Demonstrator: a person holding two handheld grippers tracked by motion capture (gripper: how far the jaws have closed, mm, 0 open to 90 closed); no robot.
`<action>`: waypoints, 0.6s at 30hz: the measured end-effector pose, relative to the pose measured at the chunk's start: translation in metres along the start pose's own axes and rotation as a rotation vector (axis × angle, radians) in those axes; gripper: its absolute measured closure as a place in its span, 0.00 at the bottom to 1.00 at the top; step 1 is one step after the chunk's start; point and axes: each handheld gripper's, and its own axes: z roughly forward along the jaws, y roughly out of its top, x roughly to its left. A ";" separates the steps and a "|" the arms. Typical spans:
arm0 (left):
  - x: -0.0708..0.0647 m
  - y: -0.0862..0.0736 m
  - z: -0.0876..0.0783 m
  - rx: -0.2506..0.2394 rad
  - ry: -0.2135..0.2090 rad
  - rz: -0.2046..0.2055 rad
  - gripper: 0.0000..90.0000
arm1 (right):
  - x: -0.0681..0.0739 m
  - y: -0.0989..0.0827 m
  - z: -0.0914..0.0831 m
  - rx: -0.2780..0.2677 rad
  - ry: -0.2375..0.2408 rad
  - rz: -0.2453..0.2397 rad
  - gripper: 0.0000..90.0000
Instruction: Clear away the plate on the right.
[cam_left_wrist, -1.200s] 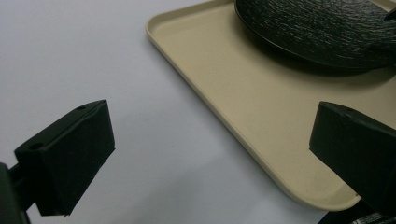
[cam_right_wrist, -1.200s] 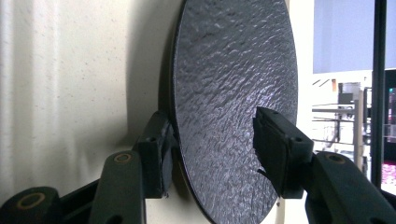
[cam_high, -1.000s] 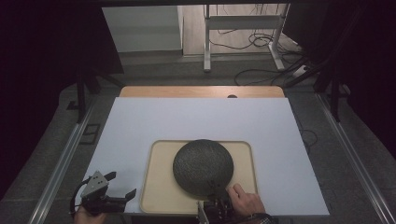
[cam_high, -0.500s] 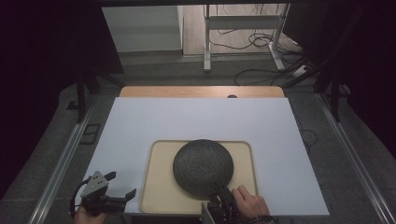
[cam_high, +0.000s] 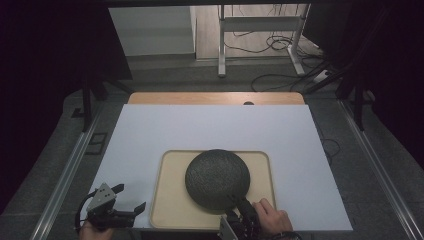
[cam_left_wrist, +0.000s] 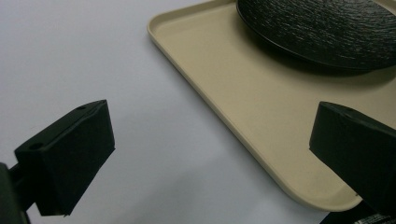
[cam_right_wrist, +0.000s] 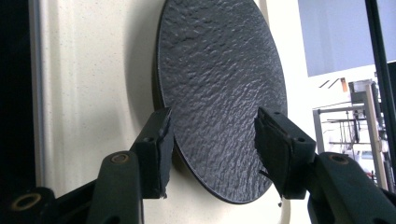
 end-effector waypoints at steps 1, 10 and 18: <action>0.000 0.000 0.000 0.000 0.001 0.000 0.00 | 0.000 0.000 0.000 0.001 -0.001 0.000 0.52; 0.000 0.000 0.000 0.001 0.003 0.001 0.00 | -0.007 -0.005 -0.003 -0.011 0.003 0.059 0.51; 0.000 0.000 0.000 0.002 0.003 0.000 0.00 | -0.013 -0.013 0.000 -0.009 0.011 0.132 0.47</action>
